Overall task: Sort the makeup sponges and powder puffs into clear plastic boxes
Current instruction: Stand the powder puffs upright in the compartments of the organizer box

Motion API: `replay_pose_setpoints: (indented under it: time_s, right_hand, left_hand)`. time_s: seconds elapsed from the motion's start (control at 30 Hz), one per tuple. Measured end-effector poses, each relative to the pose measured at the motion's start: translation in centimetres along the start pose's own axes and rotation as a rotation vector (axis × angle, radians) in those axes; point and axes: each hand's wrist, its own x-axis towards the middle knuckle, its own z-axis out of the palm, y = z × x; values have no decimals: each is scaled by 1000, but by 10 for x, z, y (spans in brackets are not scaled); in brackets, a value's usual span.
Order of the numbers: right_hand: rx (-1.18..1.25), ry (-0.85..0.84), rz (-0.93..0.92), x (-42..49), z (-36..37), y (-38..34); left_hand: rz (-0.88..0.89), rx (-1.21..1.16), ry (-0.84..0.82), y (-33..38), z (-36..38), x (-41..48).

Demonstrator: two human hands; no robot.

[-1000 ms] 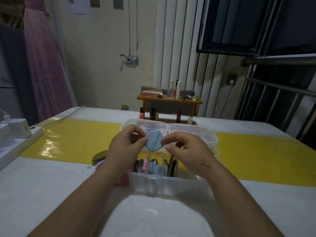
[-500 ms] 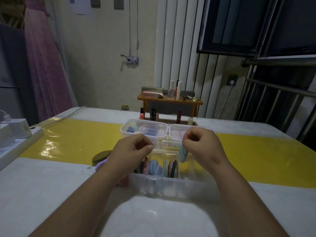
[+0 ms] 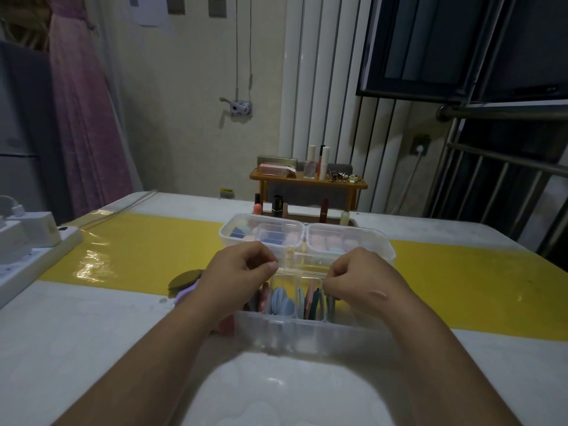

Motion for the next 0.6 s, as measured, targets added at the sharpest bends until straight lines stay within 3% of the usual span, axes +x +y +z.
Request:
replay_pose_setpoints:
  time_s: [0.33,0.6]
  right_hand:
    - [-139,-31,-4,-3,-1,-4]
    - [-65,29,-39,-3,0,-1]
  left_hand:
    - [-16,-3,-25,1,-1,0]
    - [-6,-46,46,-5,-3,4]
